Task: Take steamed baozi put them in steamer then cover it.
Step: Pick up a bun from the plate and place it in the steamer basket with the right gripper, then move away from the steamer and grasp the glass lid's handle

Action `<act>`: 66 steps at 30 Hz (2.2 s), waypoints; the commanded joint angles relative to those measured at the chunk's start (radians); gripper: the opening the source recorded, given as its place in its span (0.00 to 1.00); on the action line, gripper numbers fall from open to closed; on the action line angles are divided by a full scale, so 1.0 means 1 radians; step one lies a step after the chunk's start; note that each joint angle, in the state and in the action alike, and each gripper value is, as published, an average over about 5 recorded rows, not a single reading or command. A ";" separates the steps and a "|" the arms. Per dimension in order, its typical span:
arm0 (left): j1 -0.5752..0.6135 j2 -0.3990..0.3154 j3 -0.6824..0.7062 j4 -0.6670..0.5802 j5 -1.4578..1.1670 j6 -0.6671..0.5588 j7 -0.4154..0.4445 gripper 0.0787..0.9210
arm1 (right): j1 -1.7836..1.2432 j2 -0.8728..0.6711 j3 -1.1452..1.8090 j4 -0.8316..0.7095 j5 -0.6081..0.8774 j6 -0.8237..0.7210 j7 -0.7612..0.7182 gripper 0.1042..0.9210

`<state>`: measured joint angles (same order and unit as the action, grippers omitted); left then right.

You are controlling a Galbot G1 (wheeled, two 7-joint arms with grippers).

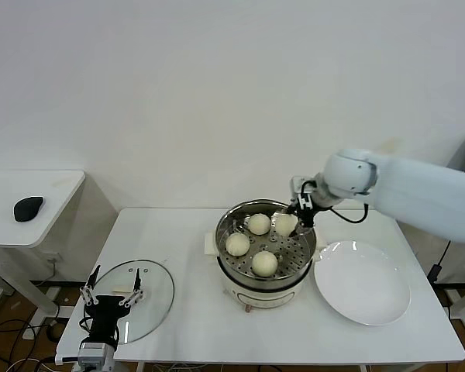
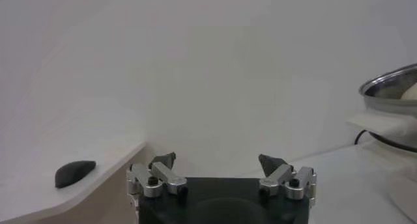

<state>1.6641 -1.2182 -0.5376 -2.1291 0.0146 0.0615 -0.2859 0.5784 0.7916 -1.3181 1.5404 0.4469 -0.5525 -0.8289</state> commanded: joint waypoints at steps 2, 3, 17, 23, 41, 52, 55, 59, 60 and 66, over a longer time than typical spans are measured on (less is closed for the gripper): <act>-0.002 0.001 0.000 0.005 0.000 0.001 0.000 0.88 | -0.112 0.051 0.008 -0.044 -0.037 -0.036 0.021 0.61; -0.002 0.002 0.000 0.006 0.000 0.001 0.000 0.88 | -0.118 0.051 0.010 -0.048 -0.042 -0.035 0.022 0.61; -0.010 0.003 0.001 0.017 -0.003 0.000 0.000 0.88 | -0.156 0.037 0.049 -0.056 -0.044 -0.039 0.041 0.66; -0.012 0.004 0.000 0.020 -0.004 -0.001 0.000 0.88 | -0.124 -0.016 0.087 0.002 -0.030 -0.046 0.035 0.84; -0.021 0.000 0.001 0.027 -0.019 -0.043 0.074 0.88 | -1.207 -0.406 1.156 0.309 0.070 0.254 0.660 0.88; -0.031 -0.052 0.008 0.082 -0.062 -0.157 0.064 0.88 | -1.933 0.117 1.871 0.288 -0.265 0.664 0.761 0.88; -0.031 -0.065 0.006 0.116 -0.016 -0.162 0.060 0.88 | -1.983 0.290 1.984 0.282 -0.323 0.725 0.714 0.88; -0.022 -0.073 0.002 0.137 0.058 -0.120 0.045 0.88 | -2.025 0.474 2.111 0.286 -0.411 0.774 0.650 0.88; -0.021 -0.071 0.001 0.144 0.090 -0.113 0.038 0.88 | -2.035 0.515 2.137 0.294 -0.432 0.778 0.643 0.88; -0.031 -0.011 -0.043 0.228 0.428 -0.126 0.028 0.88 | -2.120 0.620 2.216 0.349 -0.444 0.762 0.685 0.88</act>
<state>1.6373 -1.2645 -0.5452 -1.9973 0.0944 -0.0486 -0.2422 -1.2522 1.0719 0.5201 1.8299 0.1407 0.0810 -0.1850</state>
